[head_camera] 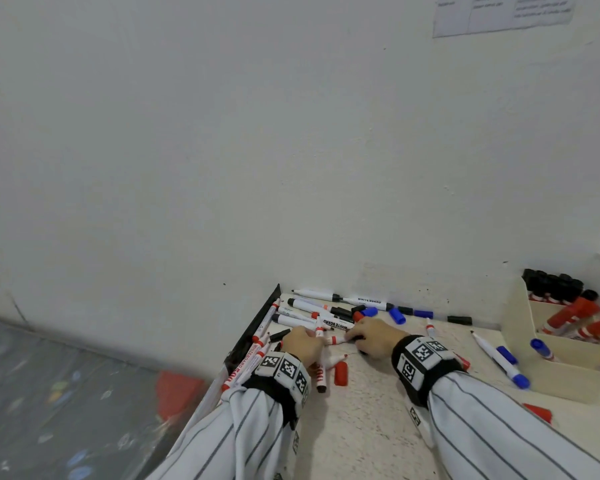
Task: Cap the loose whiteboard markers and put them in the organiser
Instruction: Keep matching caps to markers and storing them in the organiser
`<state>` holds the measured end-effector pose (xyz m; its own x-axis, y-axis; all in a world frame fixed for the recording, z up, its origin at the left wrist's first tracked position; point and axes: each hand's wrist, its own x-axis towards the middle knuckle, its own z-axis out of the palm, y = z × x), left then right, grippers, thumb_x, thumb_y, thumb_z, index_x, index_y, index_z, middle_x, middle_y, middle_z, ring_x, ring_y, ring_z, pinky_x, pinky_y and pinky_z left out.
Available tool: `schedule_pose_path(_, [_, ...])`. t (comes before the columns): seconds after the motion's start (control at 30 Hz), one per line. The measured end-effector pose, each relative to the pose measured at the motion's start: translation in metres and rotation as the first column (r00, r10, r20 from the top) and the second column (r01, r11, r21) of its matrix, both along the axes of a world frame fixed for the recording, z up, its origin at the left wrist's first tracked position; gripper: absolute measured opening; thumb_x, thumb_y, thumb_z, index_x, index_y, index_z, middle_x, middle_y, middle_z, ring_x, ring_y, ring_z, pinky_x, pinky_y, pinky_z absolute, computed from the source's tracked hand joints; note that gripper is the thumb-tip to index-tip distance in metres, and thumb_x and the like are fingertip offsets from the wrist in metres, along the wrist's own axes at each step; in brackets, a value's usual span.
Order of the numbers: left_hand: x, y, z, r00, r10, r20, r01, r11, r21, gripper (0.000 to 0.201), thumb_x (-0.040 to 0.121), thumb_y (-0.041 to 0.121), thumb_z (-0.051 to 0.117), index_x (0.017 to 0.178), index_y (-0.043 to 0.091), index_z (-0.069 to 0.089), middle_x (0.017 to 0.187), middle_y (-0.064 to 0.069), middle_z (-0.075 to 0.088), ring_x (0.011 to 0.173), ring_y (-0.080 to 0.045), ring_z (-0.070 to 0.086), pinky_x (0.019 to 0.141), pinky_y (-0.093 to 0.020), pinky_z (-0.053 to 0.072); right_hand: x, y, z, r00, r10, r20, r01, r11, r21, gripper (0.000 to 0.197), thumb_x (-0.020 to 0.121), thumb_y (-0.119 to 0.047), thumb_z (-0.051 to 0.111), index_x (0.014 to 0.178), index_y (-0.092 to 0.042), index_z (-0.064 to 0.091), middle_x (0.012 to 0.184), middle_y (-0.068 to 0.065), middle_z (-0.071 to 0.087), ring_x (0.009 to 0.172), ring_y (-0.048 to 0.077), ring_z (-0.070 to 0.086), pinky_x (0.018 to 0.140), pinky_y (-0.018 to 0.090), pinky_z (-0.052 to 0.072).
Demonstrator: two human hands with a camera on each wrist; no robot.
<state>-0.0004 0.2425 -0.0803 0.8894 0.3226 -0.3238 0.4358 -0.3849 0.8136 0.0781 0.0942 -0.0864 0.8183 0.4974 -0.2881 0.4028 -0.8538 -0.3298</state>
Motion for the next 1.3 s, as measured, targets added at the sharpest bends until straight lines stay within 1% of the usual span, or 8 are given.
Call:
schedule_pose_path(0.2, [-0.002, 0.005, -0.004, 0.999, -0.043, 0.004, 0.042, 0.997, 0.069, 0.024, 0.094, 0.025, 0.051, 0.108, 0.008, 0.06, 0.104, -0.006, 0.061, 0.098, -0.018, 0.057, 0.086, -0.026, 0.044, -0.001, 0.004, -0.009, 0.994, -0.056, 0.09, 0.06, 0.997, -0.044, 0.037, 0.097, -0.021, 0.039, 0.132, -0.029, 0.048, 0.135, 0.008, 0.039, 0.119, 0.023, 0.042, 0.104, 0.036, 0.037])
schedule_pose_path(0.33, [-0.002, 0.003, -0.007, 0.998, -0.062, -0.009, 0.062, 0.992, 0.113, 0.021, 0.094, 0.025, 0.049, 0.075, 0.017, 0.052, 0.074, 0.004, 0.05, 0.074, -0.01, 0.048, 0.071, -0.021, 0.039, -0.002, 0.001, -0.01, 0.985, -0.136, 0.11, 0.139, 0.99, -0.025, 0.036, 0.096, -0.02, 0.042, 0.13, -0.03, 0.046, 0.126, 0.009, 0.045, 0.101, 0.019, 0.054, 0.094, 0.031, 0.045])
schedule_pose_path(0.5, [-0.002, 0.002, -0.009, 0.997, -0.072, 0.001, 0.071, 0.99, 0.118, 0.016, 0.093, 0.024, 0.05, 0.095, 0.012, 0.059, 0.088, 0.0, 0.055, 0.087, -0.014, 0.052, 0.082, -0.025, 0.042, -0.003, -0.009, -0.004, 0.985, -0.127, 0.119, 0.125, 0.992, 0.022, 0.032, 0.091, -0.012, 0.054, 0.122, -0.022, 0.052, 0.125, 0.005, 0.053, 0.108, 0.017, 0.054, 0.095, 0.025, 0.044])
schedule_pose_path(0.73, [-0.006, -0.002, -0.006, 0.997, -0.071, 0.02, 0.067, 0.988, 0.139, 0.019, 0.094, 0.02, 0.049, 0.103, 0.009, 0.061, 0.101, -0.005, 0.06, 0.1, -0.018, 0.055, 0.095, -0.029, 0.043, -0.005, -0.018, -0.001, 0.976, -0.194, 0.098, 0.177, 0.972, 0.157, 0.017, 0.09, -0.011, 0.057, 0.105, -0.016, 0.055, 0.116, 0.007, 0.055, 0.088, 0.015, 0.056, 0.07, 0.014, 0.044])
schedule_pose_path(0.83, [-0.006, -0.004, -0.006, 0.997, -0.066, 0.037, 0.06, 0.989, 0.136, 0.021, 0.093, 0.018, 0.05, 0.107, 0.007, 0.061, 0.101, -0.007, 0.06, 0.104, -0.022, 0.057, 0.093, -0.029, 0.043, -0.008, -0.021, -0.001, 0.949, -0.268, 0.163, 0.228, 0.946, 0.229, 0.014, 0.092, -0.006, 0.051, 0.102, -0.013, 0.057, 0.114, 0.008, 0.059, 0.092, 0.017, 0.056, 0.075, 0.018, 0.04])
schedule_pose_path(1.0, [-0.004, -0.009, -0.01, 0.998, -0.053, 0.039, 0.048, 0.992, 0.12, 0.011, 0.094, 0.02, 0.05, 0.086, 0.015, 0.056, 0.081, 0.004, 0.05, 0.074, -0.007, 0.048, 0.07, -0.018, 0.04, -0.013, -0.026, 0.003, 0.951, -0.279, 0.134, 0.258, 0.953, 0.156, 0.027, 0.092, -0.004, 0.047, 0.116, -0.012, 0.056, 0.121, 0.008, 0.057, 0.108, 0.02, 0.056, 0.088, 0.022, 0.042])
schedule_pose_path(1.2, [-0.001, -0.017, -0.008, 0.999, -0.041, 0.032, 0.039, 0.996, 0.075, 0.025, 0.092, 0.021, 0.052, 0.113, 0.009, 0.057, 0.11, -0.006, 0.059, 0.099, -0.017, 0.056, 0.093, -0.029, 0.047, -0.007, -0.028, 0.002, 0.923, -0.356, 0.144, 0.327, 0.926, 0.189, 0.023, 0.093, -0.009, 0.047, 0.113, -0.015, 0.057, 0.121, 0.007, 0.056, 0.098, 0.017, 0.055, 0.087, 0.024, 0.042])
schedule_pose_path(1.3, [0.002, -0.017, -0.008, 0.998, -0.046, 0.043, 0.043, 0.996, 0.072, 0.029, 0.091, 0.022, 0.053, 0.117, 0.009, 0.054, 0.116, -0.007, 0.058, 0.106, -0.019, 0.056, 0.095, -0.03, 0.046, 0.002, -0.026, 0.006, 0.922, -0.337, 0.189, 0.303, 0.935, 0.185, 0.028, 0.095, -0.016, 0.048, 0.123, -0.015, 0.053, 0.127, 0.006, 0.049, 0.11, 0.018, 0.051, 0.094, 0.026, 0.04])
